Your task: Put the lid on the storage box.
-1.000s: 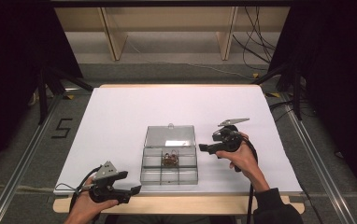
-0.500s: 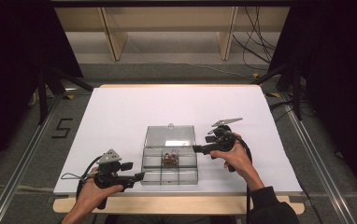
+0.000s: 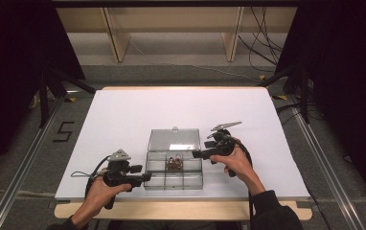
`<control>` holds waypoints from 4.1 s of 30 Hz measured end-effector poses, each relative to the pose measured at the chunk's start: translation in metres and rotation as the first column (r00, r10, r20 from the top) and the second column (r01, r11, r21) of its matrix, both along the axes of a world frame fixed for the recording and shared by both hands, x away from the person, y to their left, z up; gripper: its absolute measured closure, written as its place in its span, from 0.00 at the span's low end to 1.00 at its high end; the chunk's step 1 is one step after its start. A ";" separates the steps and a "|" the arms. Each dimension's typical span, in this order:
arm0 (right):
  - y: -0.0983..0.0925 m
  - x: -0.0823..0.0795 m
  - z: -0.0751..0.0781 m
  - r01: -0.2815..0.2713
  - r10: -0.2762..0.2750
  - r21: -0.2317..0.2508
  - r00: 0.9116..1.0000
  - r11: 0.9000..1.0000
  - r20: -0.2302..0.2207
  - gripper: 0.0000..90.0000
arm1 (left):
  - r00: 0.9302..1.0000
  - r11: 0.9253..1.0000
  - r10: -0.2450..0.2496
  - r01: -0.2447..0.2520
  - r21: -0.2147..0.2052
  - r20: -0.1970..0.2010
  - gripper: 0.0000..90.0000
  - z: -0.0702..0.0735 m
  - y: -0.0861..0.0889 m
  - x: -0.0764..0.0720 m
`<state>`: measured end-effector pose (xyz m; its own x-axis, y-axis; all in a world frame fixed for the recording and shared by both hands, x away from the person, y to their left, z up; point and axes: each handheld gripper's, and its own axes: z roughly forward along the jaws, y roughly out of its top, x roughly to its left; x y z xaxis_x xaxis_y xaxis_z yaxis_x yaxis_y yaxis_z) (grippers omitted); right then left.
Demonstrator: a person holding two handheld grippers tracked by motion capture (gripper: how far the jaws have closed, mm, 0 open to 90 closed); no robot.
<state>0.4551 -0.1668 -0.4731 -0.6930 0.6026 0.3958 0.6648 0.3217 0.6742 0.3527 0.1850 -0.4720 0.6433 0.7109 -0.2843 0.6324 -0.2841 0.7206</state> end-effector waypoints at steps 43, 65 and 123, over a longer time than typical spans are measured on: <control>0.011 0.015 -0.007 0.001 0.001 0.050 0.999 0.999 -0.048 0.24 | 0.999 0.997 -0.027 0.025 0.072 0.025 0.60 -0.006 -0.007 0.005; -0.001 0.014 0.008 0.038 -0.047 0.163 0.998 0.986 0.048 0.68 | 0.999 0.998 -0.017 0.015 0.069 0.035 0.61 -0.006 -0.008 0.004; -0.010 -0.020 0.046 -0.061 0.009 0.198 0.968 0.978 0.251 0.78 | 0.999 1.000 0.013 -0.013 0.004 0.030 0.51 0.001 0.005 -0.005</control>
